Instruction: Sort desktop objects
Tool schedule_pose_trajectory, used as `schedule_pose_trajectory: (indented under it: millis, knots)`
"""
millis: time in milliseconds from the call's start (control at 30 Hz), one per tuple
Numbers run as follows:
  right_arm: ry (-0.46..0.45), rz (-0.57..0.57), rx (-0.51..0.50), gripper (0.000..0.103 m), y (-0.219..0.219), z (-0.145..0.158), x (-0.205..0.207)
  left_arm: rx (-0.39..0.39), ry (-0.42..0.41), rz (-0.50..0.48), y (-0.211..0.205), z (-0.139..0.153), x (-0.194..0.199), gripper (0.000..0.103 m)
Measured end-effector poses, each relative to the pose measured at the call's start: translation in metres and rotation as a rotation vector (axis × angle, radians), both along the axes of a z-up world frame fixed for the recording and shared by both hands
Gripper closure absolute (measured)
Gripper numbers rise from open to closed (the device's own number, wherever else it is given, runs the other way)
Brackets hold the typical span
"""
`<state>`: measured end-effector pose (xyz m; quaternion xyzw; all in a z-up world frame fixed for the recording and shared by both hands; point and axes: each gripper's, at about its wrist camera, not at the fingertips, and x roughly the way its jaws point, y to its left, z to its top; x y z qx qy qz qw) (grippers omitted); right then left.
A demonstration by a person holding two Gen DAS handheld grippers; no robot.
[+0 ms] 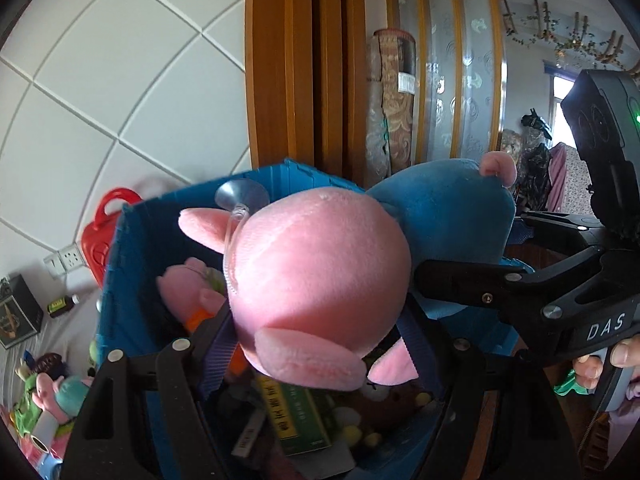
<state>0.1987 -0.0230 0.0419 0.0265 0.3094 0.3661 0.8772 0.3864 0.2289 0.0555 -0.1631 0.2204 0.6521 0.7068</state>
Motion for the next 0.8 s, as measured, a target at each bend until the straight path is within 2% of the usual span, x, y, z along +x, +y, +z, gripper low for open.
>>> schedule_pose_trajectory:
  millis: [233, 367, 467, 600, 800]
  knots:
    - [0.107, 0.044, 0.017, 0.014, -0.028, -0.028, 0.035, -0.111, 0.033, 0.029, 0.037, -0.015, 0.035, 0.028]
    - [0.180, 0.062, 0.001, 0.014, -0.029, -0.039, 0.046, -0.168, 0.040, 0.051, 0.046, -0.022, 0.039, 0.028]
    - [0.194, 0.063, -0.032, 0.014, -0.028, -0.044, 0.046, -0.205, 0.026, 0.055, 0.050, -0.028, 0.040, 0.027]
    - [0.239, 0.065, -0.025, 0.012, -0.033, -0.050, 0.048, -0.213, 0.034, 0.062, 0.047, -0.029, 0.042, 0.026]
    - [0.227, 0.029, -0.071, 0.011, -0.039, -0.056, 0.053, -0.212, 0.031, 0.072, 0.039, -0.031, 0.045, 0.025]
